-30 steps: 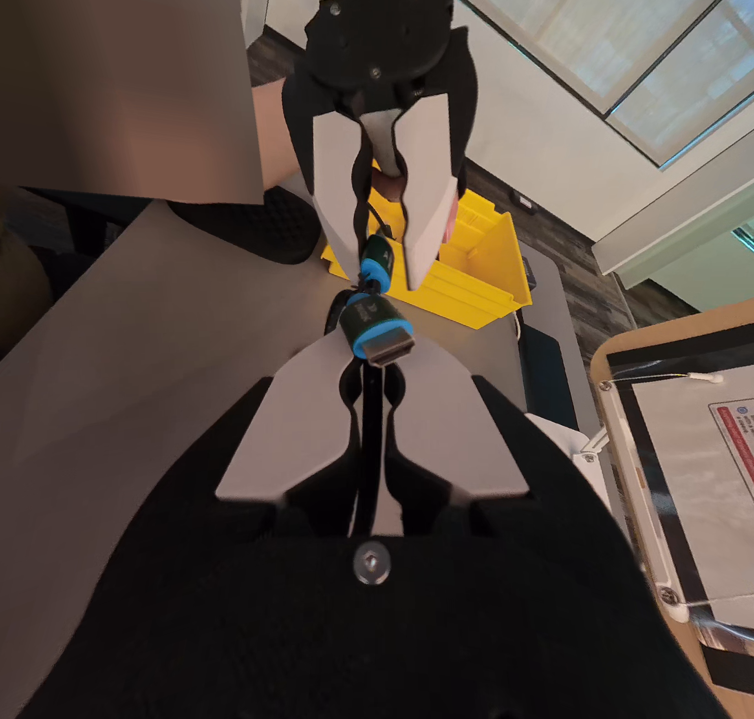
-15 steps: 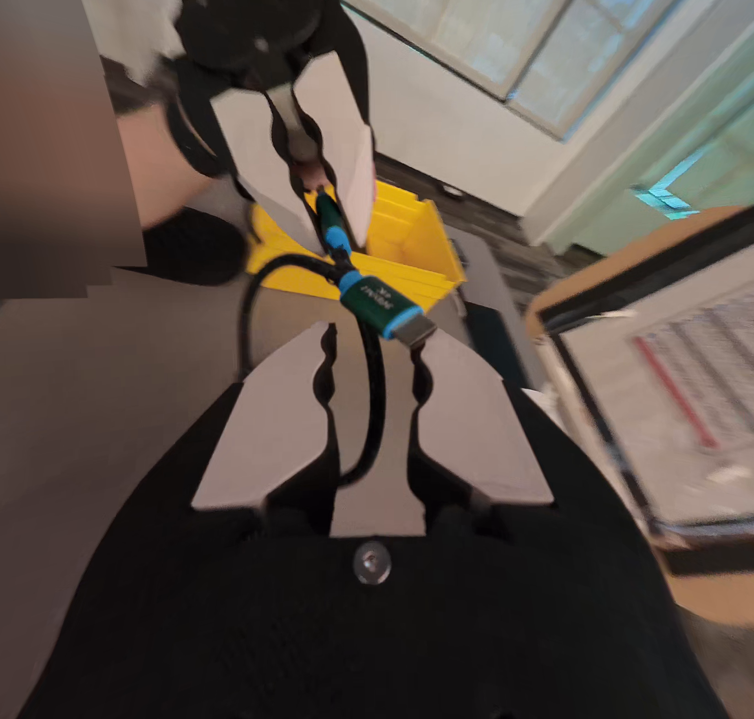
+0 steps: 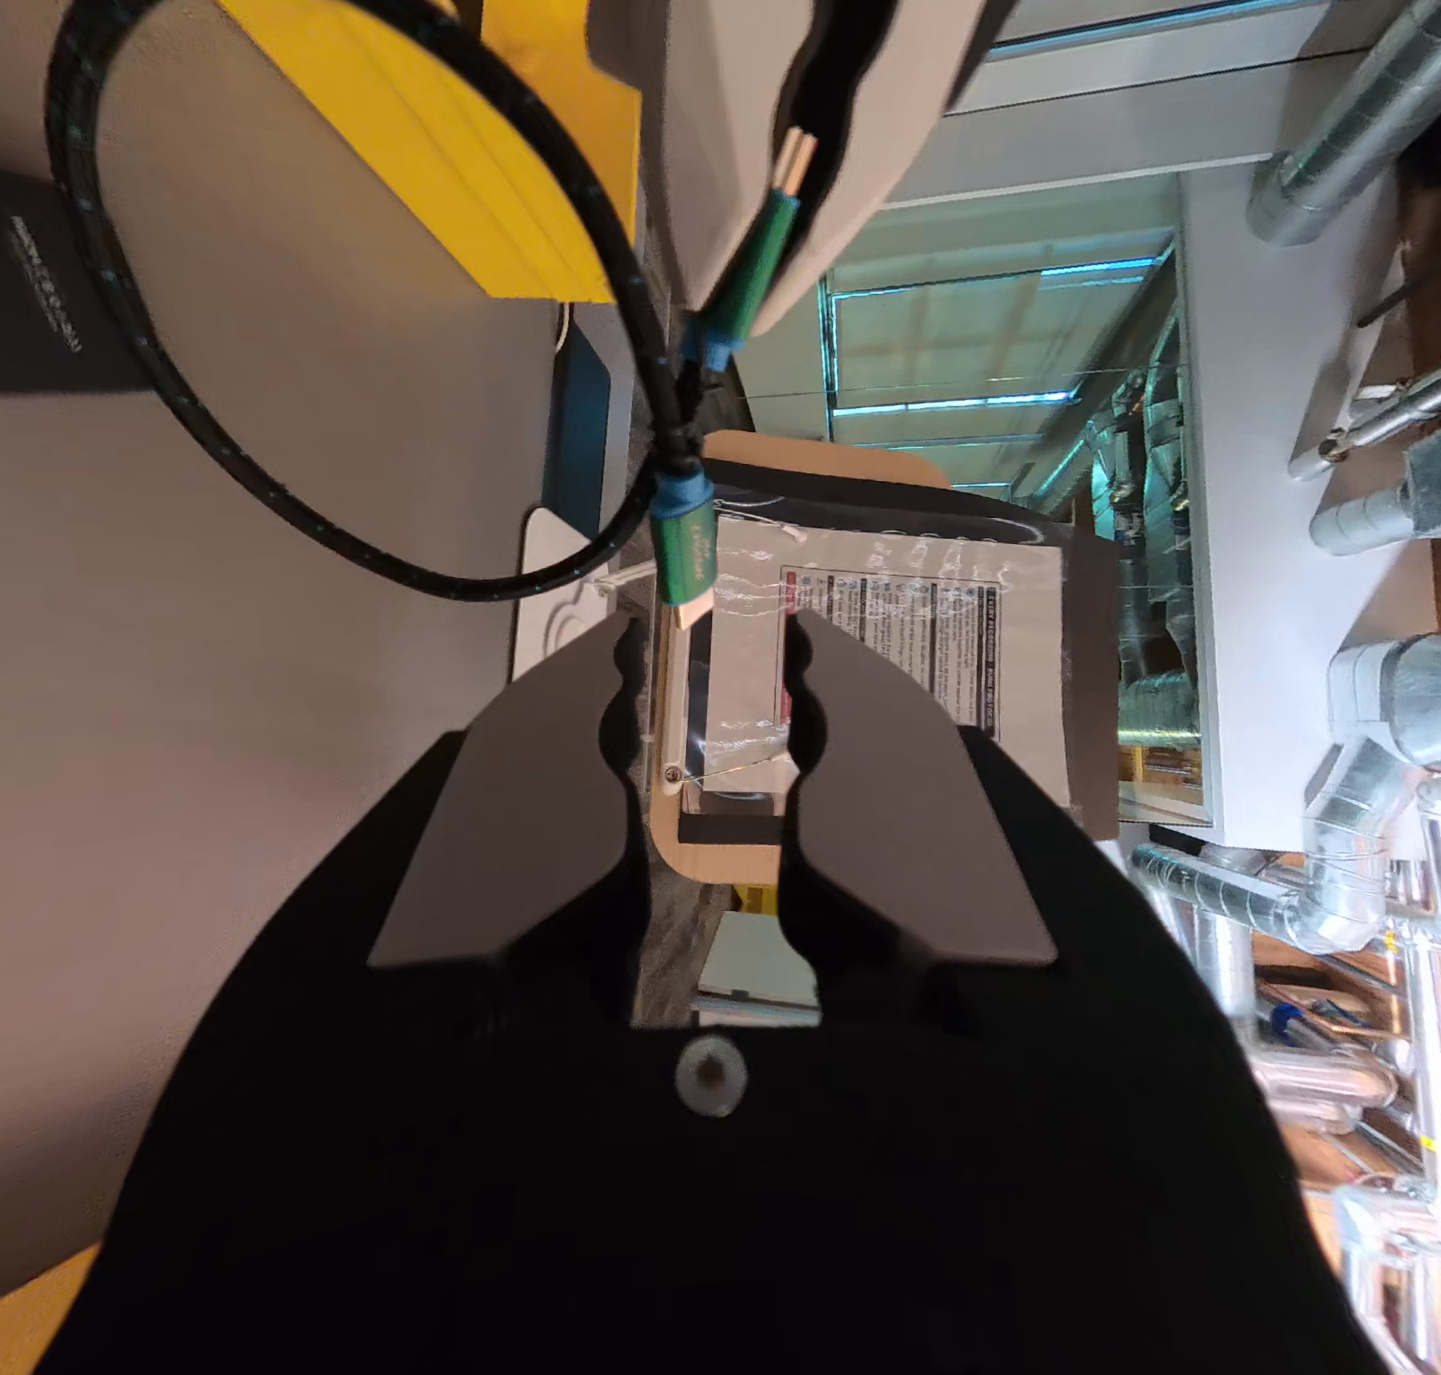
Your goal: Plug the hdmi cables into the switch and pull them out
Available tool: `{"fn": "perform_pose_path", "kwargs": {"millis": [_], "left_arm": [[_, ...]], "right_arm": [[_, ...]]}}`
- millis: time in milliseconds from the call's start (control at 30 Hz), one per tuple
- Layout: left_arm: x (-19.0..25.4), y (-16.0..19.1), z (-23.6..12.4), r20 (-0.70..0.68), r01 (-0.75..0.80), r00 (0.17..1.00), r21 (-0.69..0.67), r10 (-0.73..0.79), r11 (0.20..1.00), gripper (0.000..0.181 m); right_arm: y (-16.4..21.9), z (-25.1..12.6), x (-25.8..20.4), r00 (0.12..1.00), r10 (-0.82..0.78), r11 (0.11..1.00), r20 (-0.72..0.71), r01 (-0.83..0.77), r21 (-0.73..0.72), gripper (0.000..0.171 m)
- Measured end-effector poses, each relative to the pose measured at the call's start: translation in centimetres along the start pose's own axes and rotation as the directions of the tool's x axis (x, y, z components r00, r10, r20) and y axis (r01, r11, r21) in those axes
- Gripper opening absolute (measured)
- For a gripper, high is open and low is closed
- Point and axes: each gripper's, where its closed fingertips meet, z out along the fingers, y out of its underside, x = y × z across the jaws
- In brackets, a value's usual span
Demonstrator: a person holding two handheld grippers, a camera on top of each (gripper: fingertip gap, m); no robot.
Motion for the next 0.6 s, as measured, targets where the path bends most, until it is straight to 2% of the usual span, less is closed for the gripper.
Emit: {"fn": "perform_pose_path", "kwargs": {"millis": [200,267,300,500,600], "left_arm": [[0.9,-1.2,0.1,-0.062,0.025,0.998,0.071,-0.021,0.997,0.012],[1.3,-1.7,0.0,-0.086,0.036,0.996,0.099,-0.028,0.994,0.012],[1.3,-1.9,0.0,-0.088,0.037,0.996,0.107,-0.027,0.994,0.012],[0.3,-3.2,-1.7,-0.055,0.046,0.998,0.197,-0.036,0.979,0.012],[-0.2,-3.6,-2.5,-0.040,0.052,0.998,0.231,-0.044,0.972,0.012]], "right_arm": [[-0.4,1.6,-0.7,0.987,-0.147,0.988,-0.065,0.144,-0.049,0.034],[-0.6,1.8,-0.3,0.974,-0.196,0.980,-0.117,0.190,-0.057,0.017],[-0.7,1.8,-0.1,0.969,-0.205,0.978,-0.140,0.199,-0.057,0.016],[-0.9,0.6,2.2,0.970,-0.075,0.996,-0.231,0.083,0.024,0.014],[-0.3,0.3,2.9,0.965,-0.059,0.998,-0.255,0.062,0.003,0.013]]}}
